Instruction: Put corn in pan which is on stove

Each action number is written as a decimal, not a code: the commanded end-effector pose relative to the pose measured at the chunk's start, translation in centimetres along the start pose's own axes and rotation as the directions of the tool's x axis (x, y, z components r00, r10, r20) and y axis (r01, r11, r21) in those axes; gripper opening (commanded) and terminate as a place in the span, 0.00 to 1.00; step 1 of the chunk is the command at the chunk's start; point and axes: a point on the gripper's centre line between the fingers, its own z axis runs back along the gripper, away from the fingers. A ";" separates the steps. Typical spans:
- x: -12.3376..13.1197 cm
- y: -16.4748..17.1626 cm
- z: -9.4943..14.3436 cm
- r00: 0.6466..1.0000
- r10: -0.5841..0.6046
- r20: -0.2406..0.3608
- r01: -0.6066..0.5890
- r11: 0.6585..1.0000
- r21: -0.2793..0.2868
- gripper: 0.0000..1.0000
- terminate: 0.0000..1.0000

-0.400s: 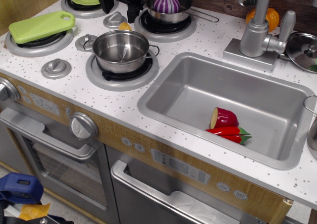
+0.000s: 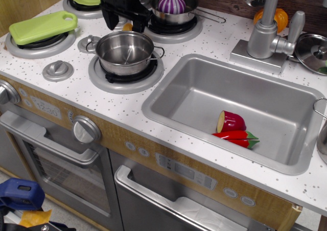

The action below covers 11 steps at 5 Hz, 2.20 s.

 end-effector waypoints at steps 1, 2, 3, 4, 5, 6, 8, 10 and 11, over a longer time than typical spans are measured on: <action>1.4 1.1 1.0 0.996 -0.001 0.088 0.002 1.000 -0.017 1.00 0.00; 1.3 1.2 0.5 0.995 0.009 0.102 -0.006 1.000 -0.024 0.00 0.00; 1.9 1.8 2.0 0.994 -0.028 0.102 0.028 1.000 0.010 0.00 0.00; 2.9 3.3 6.2 0.993 -0.101 0.065 0.093 0.989 0.116 0.00 0.00; 3.9 4.7 9.9 0.987 -0.159 0.023 0.152 0.970 0.189 0.00 0.00; 3.3 4.0 12.1 0.995 -0.103 -0.017 0.104 0.973 0.207 0.00 0.00; -1.0 -0.6 12.2 0.996 0.079 -0.040 -0.071 0.982 0.174 0.00 0.00; -3.0 -1.8 10.8 0.988 0.149 -0.047 -0.141 0.981 0.135 0.00 0.00; -3.0 -1.8 10.8 0.988 0.149 -0.047 -0.141 0.981 0.135 1.00 0.00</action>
